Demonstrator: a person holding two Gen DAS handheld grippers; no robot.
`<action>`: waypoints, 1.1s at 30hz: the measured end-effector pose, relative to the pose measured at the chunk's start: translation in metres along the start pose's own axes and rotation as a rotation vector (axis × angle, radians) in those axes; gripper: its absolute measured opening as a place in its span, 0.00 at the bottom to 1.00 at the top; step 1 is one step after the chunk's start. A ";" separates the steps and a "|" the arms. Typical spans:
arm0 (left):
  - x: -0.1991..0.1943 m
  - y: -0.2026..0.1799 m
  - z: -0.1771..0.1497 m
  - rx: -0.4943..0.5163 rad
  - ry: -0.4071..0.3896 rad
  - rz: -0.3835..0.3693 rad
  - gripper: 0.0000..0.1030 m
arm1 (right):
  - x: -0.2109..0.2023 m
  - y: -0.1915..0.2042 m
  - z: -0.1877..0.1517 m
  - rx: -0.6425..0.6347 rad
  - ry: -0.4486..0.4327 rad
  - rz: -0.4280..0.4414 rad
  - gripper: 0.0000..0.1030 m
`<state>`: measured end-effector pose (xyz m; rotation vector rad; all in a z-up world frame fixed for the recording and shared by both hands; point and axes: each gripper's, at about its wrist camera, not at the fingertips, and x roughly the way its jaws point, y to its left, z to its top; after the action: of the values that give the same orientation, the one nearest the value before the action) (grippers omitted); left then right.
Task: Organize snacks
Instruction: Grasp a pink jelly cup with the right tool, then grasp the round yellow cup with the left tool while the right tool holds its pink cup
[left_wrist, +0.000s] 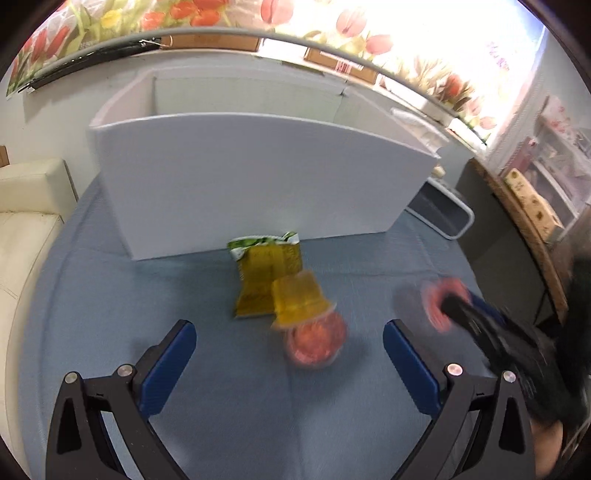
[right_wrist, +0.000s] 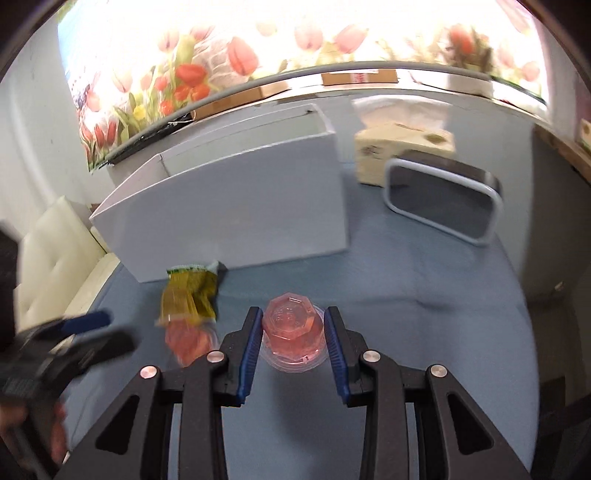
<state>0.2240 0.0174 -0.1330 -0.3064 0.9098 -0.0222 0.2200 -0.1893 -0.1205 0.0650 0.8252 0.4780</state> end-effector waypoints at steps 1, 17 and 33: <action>0.006 -0.001 0.003 -0.008 -0.001 0.006 1.00 | -0.001 -0.001 -0.001 0.003 -0.002 0.002 0.36; 0.024 -0.006 0.012 -0.017 0.042 0.019 0.47 | -0.015 -0.008 -0.020 0.038 -0.026 0.050 0.36; -0.050 0.008 0.007 0.017 -0.104 -0.108 0.46 | -0.019 0.022 -0.011 -0.025 -0.044 0.066 0.36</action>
<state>0.1978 0.0344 -0.0927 -0.3375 0.7892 -0.1128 0.1922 -0.1797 -0.1096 0.0799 0.7759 0.5475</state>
